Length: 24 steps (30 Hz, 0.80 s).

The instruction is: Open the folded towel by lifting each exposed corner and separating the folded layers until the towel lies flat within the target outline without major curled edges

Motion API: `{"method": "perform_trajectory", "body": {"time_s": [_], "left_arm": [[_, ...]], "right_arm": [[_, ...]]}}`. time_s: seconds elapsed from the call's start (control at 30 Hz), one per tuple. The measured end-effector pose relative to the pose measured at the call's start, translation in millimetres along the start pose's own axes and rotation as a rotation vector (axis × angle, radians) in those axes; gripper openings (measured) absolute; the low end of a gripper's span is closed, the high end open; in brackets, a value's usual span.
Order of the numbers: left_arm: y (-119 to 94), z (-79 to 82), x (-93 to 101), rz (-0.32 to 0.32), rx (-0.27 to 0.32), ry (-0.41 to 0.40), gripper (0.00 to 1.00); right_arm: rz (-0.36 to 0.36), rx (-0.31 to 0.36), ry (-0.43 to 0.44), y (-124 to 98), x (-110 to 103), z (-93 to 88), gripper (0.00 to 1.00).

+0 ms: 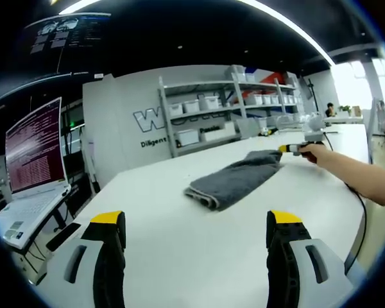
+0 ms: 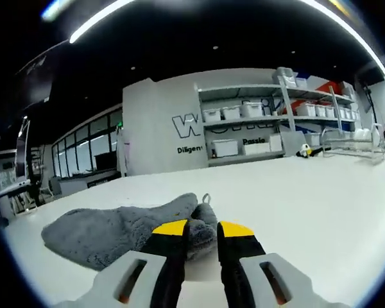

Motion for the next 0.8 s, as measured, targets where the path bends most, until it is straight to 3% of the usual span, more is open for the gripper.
{"method": "perform_trajectory", "body": {"time_s": [0.2, 0.23, 0.3, 0.33, 0.43, 0.6, 0.73, 0.8], "left_arm": [[2.1, -0.2, 2.3, -0.018, -0.002, -0.004, 0.89], [2.5, -0.2, 3.0, -0.022, -0.004, -0.005, 0.89], [3.2, 0.5, 4.7, -0.031, -0.004, -0.006, 0.89], [3.6, 1.0, 5.5, -0.036, -0.003, -0.006, 0.89], [6.6, 2.5, 6.7, -0.047, 0.000, -0.010, 0.89], [16.1, 3.6, 11.4, -0.083, -0.002, -0.025, 0.89], [26.8, 2.8, 19.0, -0.129, -0.002, -0.038, 0.89], [33.8, -0.2, 23.5, -0.155, -0.013, -0.028, 0.88]], "right_arm": [[0.150, 0.023, -0.183, -13.8, -23.3, 10.2, 0.27], [0.165, -0.014, -0.202, -16.1, -25.1, 4.8, 0.26], [0.234, -0.016, -0.262, -20.0, -34.2, 3.8, 0.27], [0.249, -0.030, -0.251, -24.2, -36.6, 4.1, 0.29], [0.328, 0.014, -0.308, -31.7, -48.3, 13.6, 0.35], [0.436, -0.012, -0.366, -40.1, -59.8, 7.4, 0.44], [0.479, -0.030, -0.377, -46.9, -60.9, 3.4, 0.48], [0.504, -0.030, -0.374, -51.0, -60.0, 4.0, 0.55]]}}
Point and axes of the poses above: the point that each gripper's makers call its tool centre point, and the gripper's own axes: y roughly forward along the fingers, x roughly to its right, z roughly out of its top, the point moved 1 cm from there along -y, roughly backward along the fingers, and after that the axes turned 1 degree about y, right-handed, at the moved point
